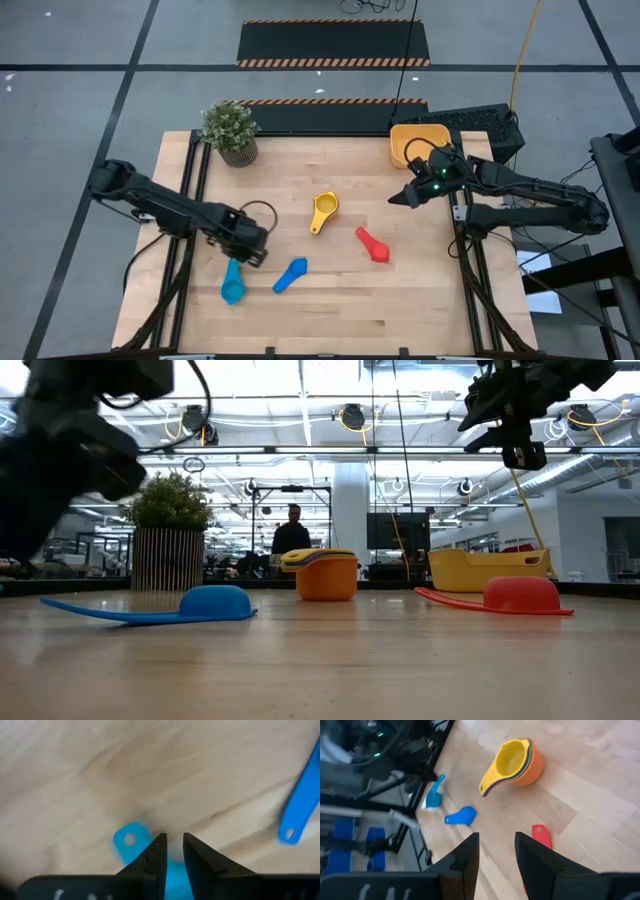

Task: Nest measuring cups in basket
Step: Stack the light blue measuring cup on top of the yellow measuring cup

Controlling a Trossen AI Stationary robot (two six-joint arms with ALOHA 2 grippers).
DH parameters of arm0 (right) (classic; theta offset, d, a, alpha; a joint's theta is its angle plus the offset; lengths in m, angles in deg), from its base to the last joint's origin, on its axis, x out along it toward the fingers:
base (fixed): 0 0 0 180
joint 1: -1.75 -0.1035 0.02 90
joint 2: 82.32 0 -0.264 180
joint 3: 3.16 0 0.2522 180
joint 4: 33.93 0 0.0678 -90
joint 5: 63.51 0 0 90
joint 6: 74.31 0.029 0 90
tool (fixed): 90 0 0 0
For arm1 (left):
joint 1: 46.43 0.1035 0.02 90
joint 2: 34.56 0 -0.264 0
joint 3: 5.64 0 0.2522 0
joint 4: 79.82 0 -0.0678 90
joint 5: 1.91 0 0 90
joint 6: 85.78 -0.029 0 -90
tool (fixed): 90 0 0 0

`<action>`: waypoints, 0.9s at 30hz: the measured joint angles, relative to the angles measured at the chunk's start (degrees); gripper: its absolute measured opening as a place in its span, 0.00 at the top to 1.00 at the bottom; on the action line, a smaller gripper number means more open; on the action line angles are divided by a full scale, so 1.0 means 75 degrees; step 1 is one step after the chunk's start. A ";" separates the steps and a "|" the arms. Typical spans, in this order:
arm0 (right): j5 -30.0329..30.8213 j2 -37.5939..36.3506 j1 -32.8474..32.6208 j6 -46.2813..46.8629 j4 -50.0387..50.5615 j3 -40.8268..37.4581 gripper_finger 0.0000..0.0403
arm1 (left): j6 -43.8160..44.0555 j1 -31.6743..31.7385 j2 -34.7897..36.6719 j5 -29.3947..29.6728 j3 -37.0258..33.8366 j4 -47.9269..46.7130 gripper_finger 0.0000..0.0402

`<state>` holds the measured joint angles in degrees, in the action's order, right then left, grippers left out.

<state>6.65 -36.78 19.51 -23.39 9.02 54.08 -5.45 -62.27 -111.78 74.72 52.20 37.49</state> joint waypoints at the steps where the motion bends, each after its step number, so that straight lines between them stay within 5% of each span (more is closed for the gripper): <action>1: 0.0204 0.0004 -0.0142 0.0150 -0.0053 0.0000 0.71 | 0.0056 0.0016 0.0197 -0.0039 0.0002 -0.0245 0.81; 8: 0.1365 0.0031 -0.1214 0.0994 -0.0740 0.0003 0.71 | 0.0249 0.0073 0.1544 -0.0167 -0.0277 -0.1454 0.56; 14: 0.2107 0.0105 -0.2119 0.1465 -0.1051 0.0000 0.71 | 0.0374 0.0051 0.2525 -0.1093 -0.1588 0.0101 0.38; 27: 0.2670 0.0651 -0.3875 0.2121 -0.1674 0.0000 0.71 | 0.1370 -0.0323 0.2905 -0.0609 -0.3039 0.2600 0.33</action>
<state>26.68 -31.90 -9.56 -7.48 -3.54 54.08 4.83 -64.69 -90.00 70.16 29.41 56.99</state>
